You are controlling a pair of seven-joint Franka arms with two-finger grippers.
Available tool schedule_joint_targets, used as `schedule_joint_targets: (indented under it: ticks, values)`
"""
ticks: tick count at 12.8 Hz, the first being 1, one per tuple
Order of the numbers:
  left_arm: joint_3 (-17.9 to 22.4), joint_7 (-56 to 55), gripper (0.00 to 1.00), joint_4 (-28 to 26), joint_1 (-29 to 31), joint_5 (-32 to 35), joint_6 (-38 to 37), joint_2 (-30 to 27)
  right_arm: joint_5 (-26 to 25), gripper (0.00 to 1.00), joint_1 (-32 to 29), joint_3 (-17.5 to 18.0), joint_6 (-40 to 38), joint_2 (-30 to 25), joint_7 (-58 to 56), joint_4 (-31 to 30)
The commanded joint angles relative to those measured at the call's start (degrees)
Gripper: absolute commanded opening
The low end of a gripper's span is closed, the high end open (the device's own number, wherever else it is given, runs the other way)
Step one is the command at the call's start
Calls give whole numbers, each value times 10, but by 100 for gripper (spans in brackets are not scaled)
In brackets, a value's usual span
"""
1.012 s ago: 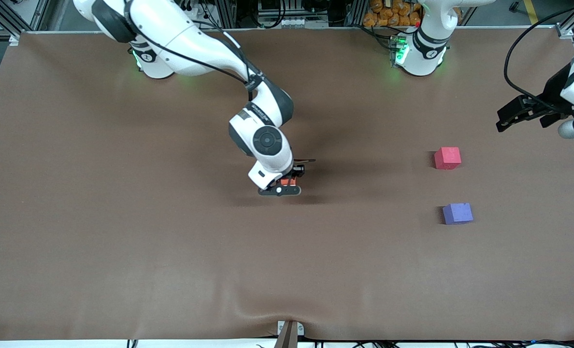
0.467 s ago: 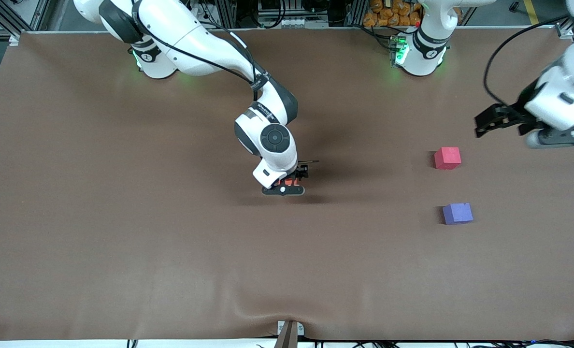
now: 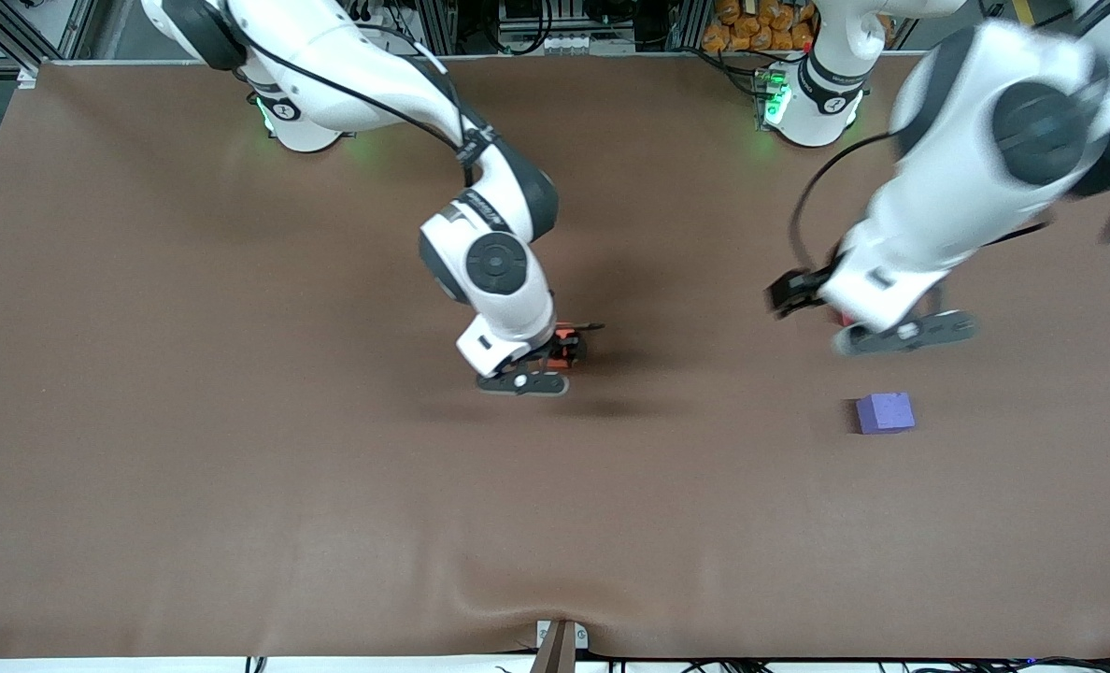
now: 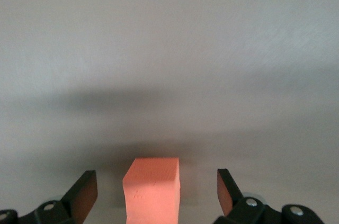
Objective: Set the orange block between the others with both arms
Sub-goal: 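Set down the orange cube while the left gripper reaches toward it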
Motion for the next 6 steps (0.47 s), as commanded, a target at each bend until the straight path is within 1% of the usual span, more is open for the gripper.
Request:
schedule_joint_targets:
  ticks: [1, 3, 4, 5, 6]
  values:
    - [2, -61, 100, 33, -41, -5, 49, 59, 0, 100, -59, 12, -45, -35, -18, -4]
    - [0, -69, 100, 33, -79, -8, 100, 99, 0, 100, -98, 10, -100, -69, -75, -13]
    - [1, -94, 100, 33, -104, -8, 136, 121, 0, 100, -121, 11, -108, -83, -91, -25]
    - [0, -113, 100, 37, -114, -8, 175, 143, 0, 100, -138, 10, -109, -104, -109, -47]
    - [-1, -115, 100, 47, -132, -8, 199, 168, 0, 100, -158, 10, -109, -124, -123, -71]
